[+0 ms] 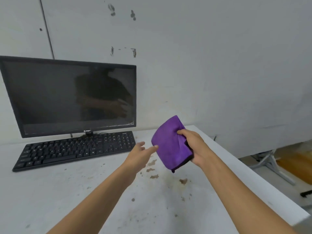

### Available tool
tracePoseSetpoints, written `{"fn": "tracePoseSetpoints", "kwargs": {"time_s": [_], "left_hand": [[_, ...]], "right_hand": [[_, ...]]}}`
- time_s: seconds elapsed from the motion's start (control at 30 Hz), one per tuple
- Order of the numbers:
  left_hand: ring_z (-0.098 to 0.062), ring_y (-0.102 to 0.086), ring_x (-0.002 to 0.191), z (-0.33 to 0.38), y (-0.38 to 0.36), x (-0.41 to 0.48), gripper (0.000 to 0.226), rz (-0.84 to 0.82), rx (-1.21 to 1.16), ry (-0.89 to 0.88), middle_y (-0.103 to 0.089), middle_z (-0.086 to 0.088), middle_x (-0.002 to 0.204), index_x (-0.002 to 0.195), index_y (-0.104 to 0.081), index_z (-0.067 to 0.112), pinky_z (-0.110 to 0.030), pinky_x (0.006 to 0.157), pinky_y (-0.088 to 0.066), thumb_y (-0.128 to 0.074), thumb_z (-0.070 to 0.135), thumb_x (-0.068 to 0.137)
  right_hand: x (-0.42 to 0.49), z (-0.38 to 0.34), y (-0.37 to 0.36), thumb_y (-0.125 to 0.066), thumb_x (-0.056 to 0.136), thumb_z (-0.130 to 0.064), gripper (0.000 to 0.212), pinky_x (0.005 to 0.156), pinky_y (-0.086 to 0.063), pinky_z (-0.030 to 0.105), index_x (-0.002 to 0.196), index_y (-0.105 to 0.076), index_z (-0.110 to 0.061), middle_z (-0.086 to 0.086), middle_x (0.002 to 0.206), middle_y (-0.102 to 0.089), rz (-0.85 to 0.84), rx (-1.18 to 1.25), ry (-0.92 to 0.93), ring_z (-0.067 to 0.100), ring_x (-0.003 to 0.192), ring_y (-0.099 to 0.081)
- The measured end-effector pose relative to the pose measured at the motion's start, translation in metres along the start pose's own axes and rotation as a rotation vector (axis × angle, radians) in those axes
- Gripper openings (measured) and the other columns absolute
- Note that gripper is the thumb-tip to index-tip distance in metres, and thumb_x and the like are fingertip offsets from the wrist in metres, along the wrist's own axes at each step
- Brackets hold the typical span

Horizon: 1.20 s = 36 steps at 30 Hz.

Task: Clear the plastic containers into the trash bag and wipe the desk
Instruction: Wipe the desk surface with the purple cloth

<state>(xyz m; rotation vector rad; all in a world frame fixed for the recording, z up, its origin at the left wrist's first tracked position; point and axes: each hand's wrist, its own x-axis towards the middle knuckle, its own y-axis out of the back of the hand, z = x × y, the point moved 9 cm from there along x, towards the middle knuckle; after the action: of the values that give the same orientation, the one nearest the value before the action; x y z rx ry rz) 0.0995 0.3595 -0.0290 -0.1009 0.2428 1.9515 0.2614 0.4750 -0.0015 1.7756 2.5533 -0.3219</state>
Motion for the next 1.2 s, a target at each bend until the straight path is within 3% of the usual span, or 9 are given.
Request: {"fn": "tracePoseSetpoints", "kwargs": {"time_s": [0.17,0.3,0.47,0.6,0.73,0.9,0.97,1.07,1.2], "left_hand": [[-0.02,-0.063,0.117,-0.004,0.001,-0.031,0.077,-0.049,-0.127,-0.026,-0.063,-0.002,0.136,0.138,-0.053,0.015,-0.038,0.09,-0.051,-0.076,0.057,0.078],[-0.021,-0.05,0.131,-0.004,0.024,-0.065,0.093,0.166,0.034,-0.134,-0.038,0.0,0.153,0.153,-0.033,0.018,-0.032,0.099,-0.041,-0.073,0.059,0.079],[-0.007,-0.066,0.106,0.012,0.021,-0.102,0.075,-0.056,0.06,-0.301,-0.056,0.009,0.133,0.143,-0.045,0.023,-0.014,0.073,-0.052,-0.077,0.049,0.081],[-0.004,-0.07,0.094,0.014,0.073,-0.105,0.049,0.036,0.094,-0.323,-0.066,0.006,0.12,0.127,-0.056,0.022,-0.021,0.077,-0.058,-0.079,0.029,0.084],[-0.024,-0.073,0.103,0.004,0.114,-0.101,0.032,0.006,0.134,-0.223,-0.076,-0.003,0.112,0.116,-0.065,0.013,-0.043,0.088,-0.06,-0.071,0.004,0.086],[-0.013,-0.071,0.107,0.007,0.124,-0.113,0.057,-0.136,0.12,-0.175,-0.071,0.007,0.12,0.124,-0.06,0.025,-0.039,0.087,-0.06,-0.07,0.061,0.081],[-0.014,-0.072,0.105,0.014,0.123,-0.113,0.058,-0.161,0.172,-0.209,-0.074,0.006,0.115,0.122,-0.062,0.025,-0.041,0.091,-0.059,-0.074,0.059,0.077],[-0.022,-0.074,0.097,0.025,0.14,-0.104,0.028,-0.049,0.496,-0.311,-0.077,-0.002,0.101,0.107,-0.069,0.018,-0.044,0.089,-0.059,-0.077,0.022,0.08],[-0.018,-0.065,0.1,0.036,0.176,-0.1,0.028,0.206,0.717,-0.37,-0.068,0.0,0.11,0.111,-0.068,0.015,-0.029,0.086,-0.052,-0.073,0.021,0.084]], "right_hand": [[-0.066,0.017,-0.018,-0.059,0.095,-0.014,0.013,0.072,-0.052,0.035,0.094,-0.07,-0.007,0.012,0.086,-0.072,-0.081,0.069,-0.077,0.026,0.074,-0.068],[-0.09,0.022,-0.021,-0.063,0.093,-0.011,0.011,0.08,-0.058,0.041,0.096,-0.071,-0.006,0.016,0.093,-0.073,0.111,0.04,0.039,0.031,0.083,-0.069],[-0.112,0.025,-0.079,-0.056,0.1,-0.013,0.023,0.091,-0.058,0.053,0.095,-0.074,0.001,0.031,0.099,-0.073,0.06,-0.099,0.139,0.044,0.09,-0.072],[-0.121,0.02,-0.117,-0.053,0.101,-0.017,0.028,0.086,-0.057,0.049,0.096,-0.076,-0.002,0.024,0.096,-0.076,-0.032,-0.203,0.17,0.029,0.084,-0.068],[-0.116,0.006,-0.134,-0.05,0.102,-0.022,0.029,0.074,-0.048,0.036,0.095,-0.074,-0.008,0.015,0.085,-0.072,-0.01,-0.428,0.256,0.022,0.078,-0.061],[-0.128,-0.022,-0.162,-0.048,0.104,-0.025,0.03,0.064,-0.042,0.031,0.091,-0.069,-0.008,0.002,0.07,-0.056,-0.066,-0.695,0.414,0.016,0.066,-0.051],[-0.143,-0.034,-0.179,-0.049,0.103,-0.02,0.029,0.063,-0.042,0.027,0.081,-0.069,-0.018,-0.005,0.067,-0.058,-0.133,-0.791,0.502,0.012,0.065,-0.053],[-0.153,-0.057,-0.19,-0.049,0.102,-0.018,0.027,0.073,-0.046,0.027,0.095,-0.075,-0.021,-0.006,0.084,-0.069,-0.177,-0.893,0.575,0.012,0.081,-0.062],[-0.155,-0.078,-0.186,-0.049,0.103,-0.019,0.027,0.082,-0.047,0.027,0.104,-0.076,-0.018,-0.001,0.095,-0.073,-0.221,-0.821,0.49,0.013,0.089,-0.064]]}}
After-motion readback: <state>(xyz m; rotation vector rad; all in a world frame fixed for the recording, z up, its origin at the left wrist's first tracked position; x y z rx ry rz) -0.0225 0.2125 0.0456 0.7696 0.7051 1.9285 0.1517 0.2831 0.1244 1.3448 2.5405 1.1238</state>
